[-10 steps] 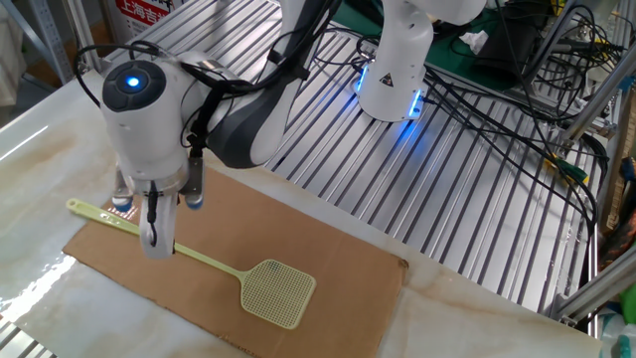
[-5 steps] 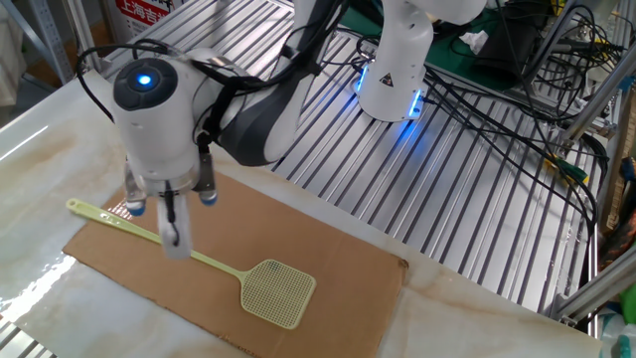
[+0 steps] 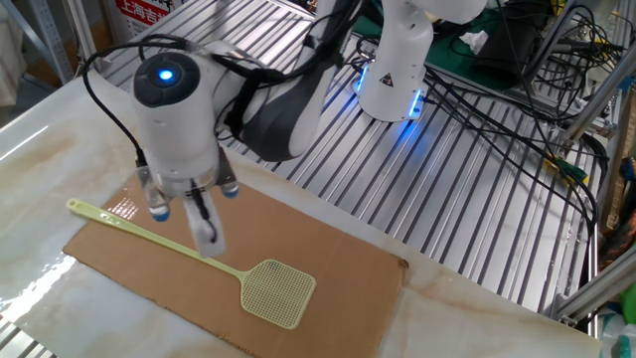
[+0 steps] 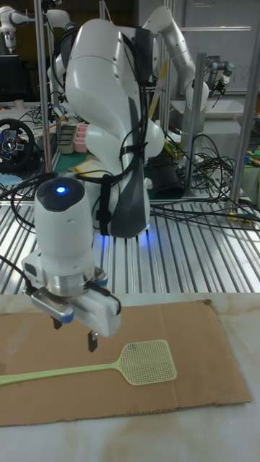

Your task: Swat with a flyswatter

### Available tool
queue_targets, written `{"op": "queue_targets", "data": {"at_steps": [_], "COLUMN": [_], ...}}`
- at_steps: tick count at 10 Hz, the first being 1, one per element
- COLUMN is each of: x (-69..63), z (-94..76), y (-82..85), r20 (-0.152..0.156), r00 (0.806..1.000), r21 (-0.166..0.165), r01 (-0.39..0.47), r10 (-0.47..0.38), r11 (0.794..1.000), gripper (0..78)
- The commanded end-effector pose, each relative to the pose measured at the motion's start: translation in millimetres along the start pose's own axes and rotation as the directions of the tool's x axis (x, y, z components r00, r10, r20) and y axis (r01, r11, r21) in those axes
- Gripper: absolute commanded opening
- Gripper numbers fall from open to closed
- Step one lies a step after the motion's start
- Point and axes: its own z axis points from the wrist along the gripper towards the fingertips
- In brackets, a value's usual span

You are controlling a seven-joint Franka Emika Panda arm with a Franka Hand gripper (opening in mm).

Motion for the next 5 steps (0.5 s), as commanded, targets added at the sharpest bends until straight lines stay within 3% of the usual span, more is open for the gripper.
{"op": "queue_targets", "data": {"at_steps": [1, 5], "x": [52.1, 64.9], "z": [-50.1, -58.8], "y": [40.7, 43.0], "r20": [-0.017, -0.017], "r00": [0.928, 0.913], "r21": [0.004, -0.002], "r01": [0.372, 0.407], "r10": [-0.371, -0.407], "r11": [0.928, 0.913], "gripper": [77.4, 77.4]}}
